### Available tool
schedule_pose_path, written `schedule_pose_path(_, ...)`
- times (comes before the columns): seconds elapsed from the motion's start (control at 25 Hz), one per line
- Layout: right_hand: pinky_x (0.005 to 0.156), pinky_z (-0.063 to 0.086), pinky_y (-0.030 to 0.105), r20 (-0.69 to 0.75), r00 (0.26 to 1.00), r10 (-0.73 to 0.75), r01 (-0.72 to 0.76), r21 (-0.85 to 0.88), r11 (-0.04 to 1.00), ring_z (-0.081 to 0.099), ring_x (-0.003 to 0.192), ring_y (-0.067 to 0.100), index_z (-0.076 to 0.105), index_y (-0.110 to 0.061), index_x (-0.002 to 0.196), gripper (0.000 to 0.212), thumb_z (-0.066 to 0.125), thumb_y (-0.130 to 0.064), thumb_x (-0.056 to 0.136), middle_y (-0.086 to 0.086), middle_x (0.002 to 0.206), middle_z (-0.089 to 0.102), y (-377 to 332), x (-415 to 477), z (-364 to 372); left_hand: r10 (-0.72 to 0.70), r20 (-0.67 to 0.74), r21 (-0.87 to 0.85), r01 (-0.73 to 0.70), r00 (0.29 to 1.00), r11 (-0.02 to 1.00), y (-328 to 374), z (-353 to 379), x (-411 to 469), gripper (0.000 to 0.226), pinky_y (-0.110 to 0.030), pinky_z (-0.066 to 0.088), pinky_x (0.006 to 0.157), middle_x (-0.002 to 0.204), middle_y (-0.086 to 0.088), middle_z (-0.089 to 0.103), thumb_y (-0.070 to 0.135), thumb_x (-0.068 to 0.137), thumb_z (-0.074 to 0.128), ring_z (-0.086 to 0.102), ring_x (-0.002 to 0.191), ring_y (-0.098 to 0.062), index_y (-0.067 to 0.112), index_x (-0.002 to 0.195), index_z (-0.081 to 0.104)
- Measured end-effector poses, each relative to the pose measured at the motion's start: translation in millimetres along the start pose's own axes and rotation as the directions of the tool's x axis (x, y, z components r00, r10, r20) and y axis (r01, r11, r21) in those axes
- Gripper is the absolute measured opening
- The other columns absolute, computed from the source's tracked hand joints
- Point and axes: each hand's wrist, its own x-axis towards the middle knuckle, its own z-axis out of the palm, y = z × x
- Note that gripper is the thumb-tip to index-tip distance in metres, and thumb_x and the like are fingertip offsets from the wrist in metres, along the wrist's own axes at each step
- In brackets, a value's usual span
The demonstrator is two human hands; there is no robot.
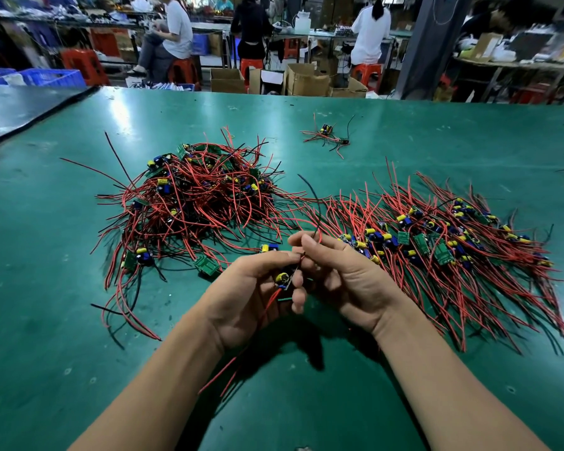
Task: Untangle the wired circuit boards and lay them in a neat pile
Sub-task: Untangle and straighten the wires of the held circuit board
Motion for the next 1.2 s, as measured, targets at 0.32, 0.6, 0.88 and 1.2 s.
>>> schedule_pose_path(0.32, 0.039, 0.036, 0.017, -0.350, 0.920, -0.176, 0.248, 0.172, 0.954, 0.037, 0.039, 0.003, 0.062, -0.011, 0.081, 0.020, 0.072, -0.027, 0.074, -0.005, 0.059, 0.044, -0.7, 14.1, -5.3, -0.060, 0.102, 0.105, 0.050, 0.993, 0.993, -12.2, 5.0, 2.6, 0.012, -0.026, 0.052, 0.054, 0.065, -0.003, 0.064, 0.018, 0.078, 0.067, 0.060, 0.052, -0.015, 0.012, 0.077, 0.077)
schedule_pose_path(0.6, 0.057, 0.055, 0.028, -0.245, 0.967, -0.067, -0.029, -0.368, 0.930, 0.067, 0.062, 0.017, 0.079, -0.014, 0.087, 0.028, 0.076, -0.041, 0.081, 0.008, 0.075, 0.072, 12.1, 7.2, -8.7, 0.458, -0.238, 0.581, -0.252, 0.857, 0.774, -19.3, -0.5, 11.0, 0.016, -0.033, 0.058, 0.067, 0.078, -0.007, 0.074, 0.010, 0.091, 0.065, 0.070, 0.069, -0.020, 0.012, 0.081, 0.078)
schedule_pose_path(0.88, 0.069, 0.060, 0.031, -0.315, 0.936, -0.157, -0.007, -0.461, 0.887, 0.070, 0.069, 0.020, 0.079, -0.007, 0.088, 0.028, 0.067, -0.031, 0.095, 0.012, 0.079, 0.076, 17.5, 11.3, -8.1, 0.541, -0.219, 0.689, -0.263, 0.812, 0.675, -23.7, -0.6, 13.6, 0.013, -0.036, 0.054, 0.075, 0.077, 0.000, 0.077, 0.013, 0.088, 0.069, 0.065, 0.072, -0.010, 0.018, 0.087, 0.081)
schedule_pose_path(1.2, 0.034, 0.027, 0.018, -0.495, 0.869, -0.009, 0.054, 0.077, 0.996, 0.031, 0.036, 0.006, 0.072, -0.011, 0.057, 0.048, 0.056, -0.030, 0.098, -0.004, 0.051, 0.044, 0.8, 18.7, -8.9, 0.501, -0.142, 0.653, -0.300, 0.853, 0.696, -24.2, 6.3, 12.0, 0.014, -0.026, 0.050, 0.065, 0.071, -0.005, 0.074, 0.009, 0.086, 0.070, 0.063, 0.064, -0.012, 0.014, 0.075, 0.078)
